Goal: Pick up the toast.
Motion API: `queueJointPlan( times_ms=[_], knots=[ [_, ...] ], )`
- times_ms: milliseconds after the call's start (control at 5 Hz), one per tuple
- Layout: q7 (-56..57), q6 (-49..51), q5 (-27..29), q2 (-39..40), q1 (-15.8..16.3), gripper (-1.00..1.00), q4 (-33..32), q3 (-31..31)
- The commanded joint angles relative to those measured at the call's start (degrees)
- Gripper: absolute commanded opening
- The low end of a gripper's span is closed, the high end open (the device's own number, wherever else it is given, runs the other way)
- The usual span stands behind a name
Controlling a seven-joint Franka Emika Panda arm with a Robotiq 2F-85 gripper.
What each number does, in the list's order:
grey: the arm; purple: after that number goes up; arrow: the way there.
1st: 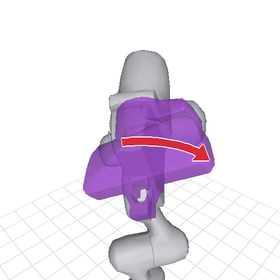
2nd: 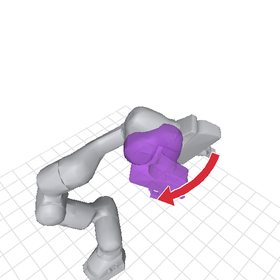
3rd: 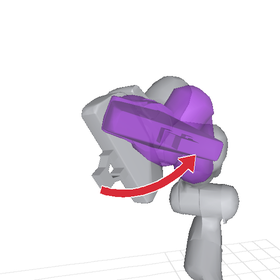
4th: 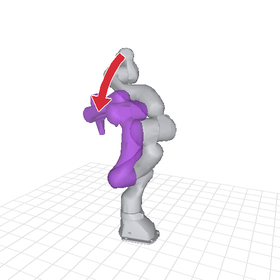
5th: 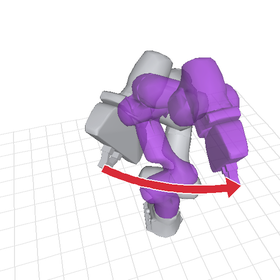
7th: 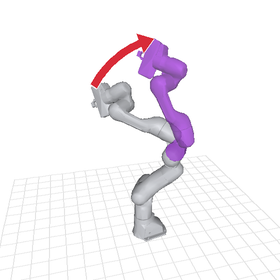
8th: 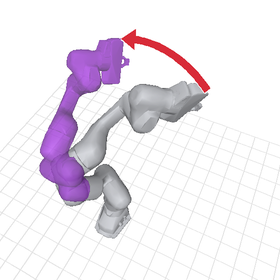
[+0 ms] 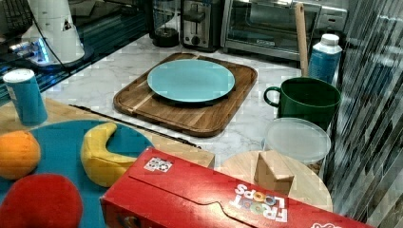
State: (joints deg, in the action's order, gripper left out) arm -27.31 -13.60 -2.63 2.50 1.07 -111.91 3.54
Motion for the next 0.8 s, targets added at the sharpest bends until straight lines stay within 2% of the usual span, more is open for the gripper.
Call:
queueJointPlan(
  times_ms=[200,400,800],
  knots=[
    [-20.14,1.42,1.92,-2.94,6.4,-1.0,7.62,7.4],
    [-28.09,1.83,2.98,-2.23,7.24,1.0,9.82,10.27],
    [-39.97,0.99,1.92,-1.77,7.66,1.0,11.24,17.05]
  ],
)
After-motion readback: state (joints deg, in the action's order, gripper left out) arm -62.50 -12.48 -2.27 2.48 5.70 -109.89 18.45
